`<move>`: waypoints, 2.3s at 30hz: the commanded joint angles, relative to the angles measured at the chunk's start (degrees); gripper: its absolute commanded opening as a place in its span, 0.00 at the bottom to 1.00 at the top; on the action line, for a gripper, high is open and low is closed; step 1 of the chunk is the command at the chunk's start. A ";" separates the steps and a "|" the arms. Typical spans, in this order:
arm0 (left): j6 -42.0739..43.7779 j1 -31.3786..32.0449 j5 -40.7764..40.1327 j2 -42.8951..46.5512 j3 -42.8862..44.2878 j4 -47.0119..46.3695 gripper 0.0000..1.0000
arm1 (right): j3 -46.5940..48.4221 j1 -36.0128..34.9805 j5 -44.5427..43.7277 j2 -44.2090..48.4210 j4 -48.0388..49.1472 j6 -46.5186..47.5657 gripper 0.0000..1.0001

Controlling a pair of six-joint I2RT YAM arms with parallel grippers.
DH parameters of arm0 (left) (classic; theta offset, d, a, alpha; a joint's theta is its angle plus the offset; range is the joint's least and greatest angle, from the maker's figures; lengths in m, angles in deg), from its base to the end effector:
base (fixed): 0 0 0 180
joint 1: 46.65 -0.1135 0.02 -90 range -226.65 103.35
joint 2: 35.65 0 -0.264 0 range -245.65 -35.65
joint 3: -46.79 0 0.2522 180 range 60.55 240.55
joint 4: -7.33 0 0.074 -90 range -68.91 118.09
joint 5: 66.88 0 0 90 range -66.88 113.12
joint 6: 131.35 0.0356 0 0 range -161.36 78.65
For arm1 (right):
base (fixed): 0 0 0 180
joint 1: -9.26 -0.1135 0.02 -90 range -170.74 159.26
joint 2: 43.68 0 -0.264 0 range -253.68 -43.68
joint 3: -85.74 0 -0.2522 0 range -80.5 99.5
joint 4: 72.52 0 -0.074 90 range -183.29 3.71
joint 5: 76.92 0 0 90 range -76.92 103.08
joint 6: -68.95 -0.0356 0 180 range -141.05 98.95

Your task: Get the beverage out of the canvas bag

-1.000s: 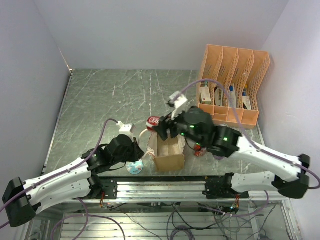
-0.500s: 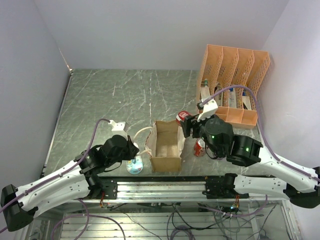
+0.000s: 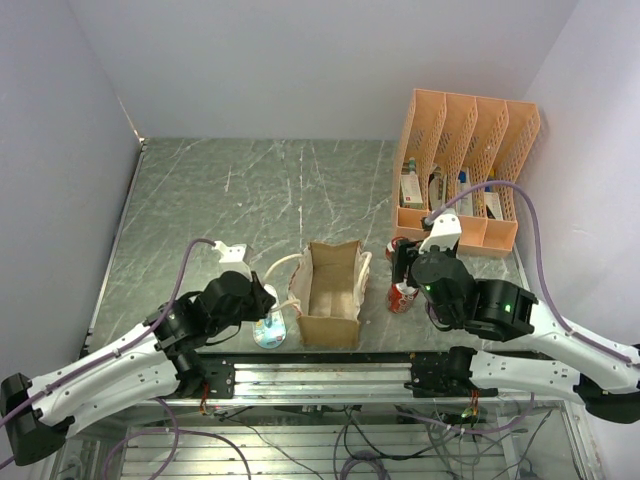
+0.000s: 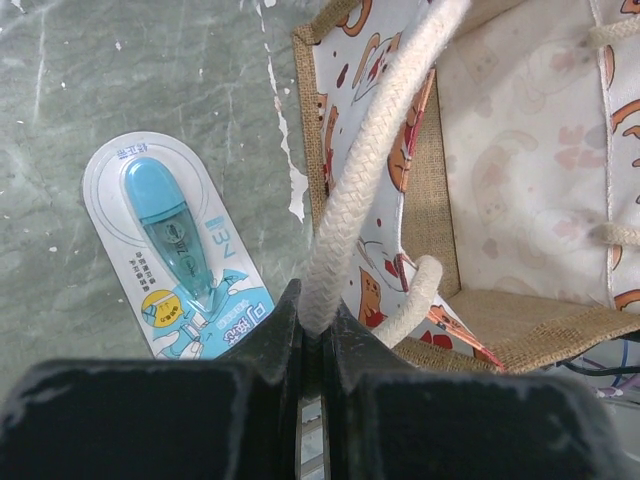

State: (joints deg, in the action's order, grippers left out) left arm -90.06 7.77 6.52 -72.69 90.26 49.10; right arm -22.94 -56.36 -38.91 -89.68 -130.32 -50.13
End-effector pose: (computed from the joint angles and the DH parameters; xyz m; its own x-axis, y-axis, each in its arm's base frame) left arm 0.0944 -0.1145 0.2382 -0.7058 -0.2509 -0.6624 0.1720 0.8465 -0.5039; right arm 0.0856 0.1209 0.3598 -0.3330 -0.0097 -0.9429 -0.1427 0.9890 0.0402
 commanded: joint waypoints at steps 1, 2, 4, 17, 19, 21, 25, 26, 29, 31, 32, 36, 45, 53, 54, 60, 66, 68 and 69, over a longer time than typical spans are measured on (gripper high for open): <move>-1.50 -0.14 -2.34 2.24 0.85 2.07 0.07 | 0.10 0.13 -4.03 0.04 2.22 -2.32 0.00; -1.62 -0.12 -2.57 2.94 0.84 2.58 0.07 | 0.16 0.08 -4.04 -0.66 2.12 -2.42 0.00; -1.86 -0.16 -3.29 4.43 0.81 3.72 0.07 | -1.31 0.14 -3.60 -2.35 2.22 -2.77 0.00; -3.10 -0.16 -4.36 7.65 0.82 7.58 0.07 | -6.42 9.58 13.11 -11.14 12.52 1.63 0.00; -3.19 -0.11 -4.57 8.06 1.06 7.90 0.07 | -7.48 14.84 20.95 -12.35 14.83 3.59 0.00; -3.39 -0.14 -4.89 8.58 1.24 8.26 0.07 | -8.19 17.89 26.15 -13.64 16.40 4.95 0.00; -3.62 -0.12 -4.89 9.46 0.99 8.20 0.07 | -7.42 18.94 29.16 -17.69 16.98 6.77 0.00; -3.79 -0.13 -4.89 9.42 0.96 8.34 0.07 | -7.12 18.93 29.25 -18.69 16.97 7.02 0.00; -3.94 -0.13 -4.98 9.33 1.08 8.42 0.08 | -6.33 19.26 29.43 -21.62 17.09 7.99 0.00; -3.79 -0.17 -4.87 9.07 1.12 8.17 0.11 | -5.55 19.69 29.76 -23.67 16.90 8.48 0.00; -3.62 -0.17 -4.78 8.87 1.09 8.04 0.13 | -5.20 19.91 30.13 -24.93 16.72 8.71 0.00; -3.50 -0.13 -4.42 7.77 1.56 8.19 0.22 | -3.65 21.16 33.51 -29.74 15.88 9.53 0.00; -3.76 -0.11 -4.41 8.94 1.65 8.38 0.34 | -2.98 23.61 37.00 -35.14 14.31 9.91 0.04; -3.34 -0.15 -4.23 7.94 2.44 8.38 0.40 | -1.94 25.31 39.39 -37.64 12.79 11.57 0.36; -3.16 -0.10 -4.23 7.90 2.70 8.38 0.42 | -1.88 25.32 39.54 -37.38 12.89 11.71 0.43; -1.91 -0.16 -5.26 7.51 4.61 9.25 0.51 | -1.12 25.39 39.53 -35.70 12.94 12.19 0.77; -0.80 -0.10 -6.02 7.64 6.20 9.70 0.67 | -0.93 25.49 38.87 -33.20 12.47 12.44 0.92; -0.33 -0.16 -6.58 7.65 6.91 10.10 0.72 | -1.32 25.46 39.34 -31.59 13.07 12.68 0.94; -0.07 -0.13 -6.93 7.57 7.26 10.24 0.75 | -1.59 25.54 39.45 -30.39 13.62 12.73 0.96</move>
State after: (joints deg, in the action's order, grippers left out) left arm -91.72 7.77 2.14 -65.17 94.76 58.43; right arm -25.59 -31.18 0.41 -124.13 -117.79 -38.18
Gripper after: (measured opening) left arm 0.712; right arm 0.939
